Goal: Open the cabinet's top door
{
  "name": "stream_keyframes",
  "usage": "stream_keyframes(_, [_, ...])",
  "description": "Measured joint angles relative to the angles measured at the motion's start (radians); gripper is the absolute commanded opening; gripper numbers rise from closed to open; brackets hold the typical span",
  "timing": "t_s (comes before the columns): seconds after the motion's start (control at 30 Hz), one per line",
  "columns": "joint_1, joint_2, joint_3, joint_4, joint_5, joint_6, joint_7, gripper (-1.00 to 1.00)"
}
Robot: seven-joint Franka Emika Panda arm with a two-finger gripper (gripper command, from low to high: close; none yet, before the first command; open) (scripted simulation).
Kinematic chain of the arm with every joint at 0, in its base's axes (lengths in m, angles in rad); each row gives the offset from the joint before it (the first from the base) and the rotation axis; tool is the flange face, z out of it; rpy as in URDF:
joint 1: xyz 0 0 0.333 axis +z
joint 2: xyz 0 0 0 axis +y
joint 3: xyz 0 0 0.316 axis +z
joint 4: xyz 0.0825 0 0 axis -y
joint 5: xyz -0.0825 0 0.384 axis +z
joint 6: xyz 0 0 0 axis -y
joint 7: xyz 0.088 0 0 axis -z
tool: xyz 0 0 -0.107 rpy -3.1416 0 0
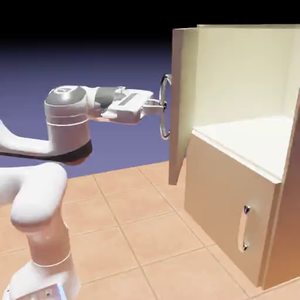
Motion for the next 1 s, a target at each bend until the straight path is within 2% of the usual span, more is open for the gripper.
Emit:
stream_keyframes(0.27, [0.152,-0.193,0.218,-0.061,0.341,-0.312,-0.169,-1.0])
stream_keyframes(0.53, [0.268,-0.247,0.508,-0.015,0.603,-0.618,-0.201,-1.0])
stream_keyframes(0.77, [0.267,-0.202,0.762,0.121,0.803,-0.883,-0.192,-1.0])
stream_keyframes(1.0, [0.123,-0.128,0.978,0.366,0.966,-1.164,-0.188,-1.0])
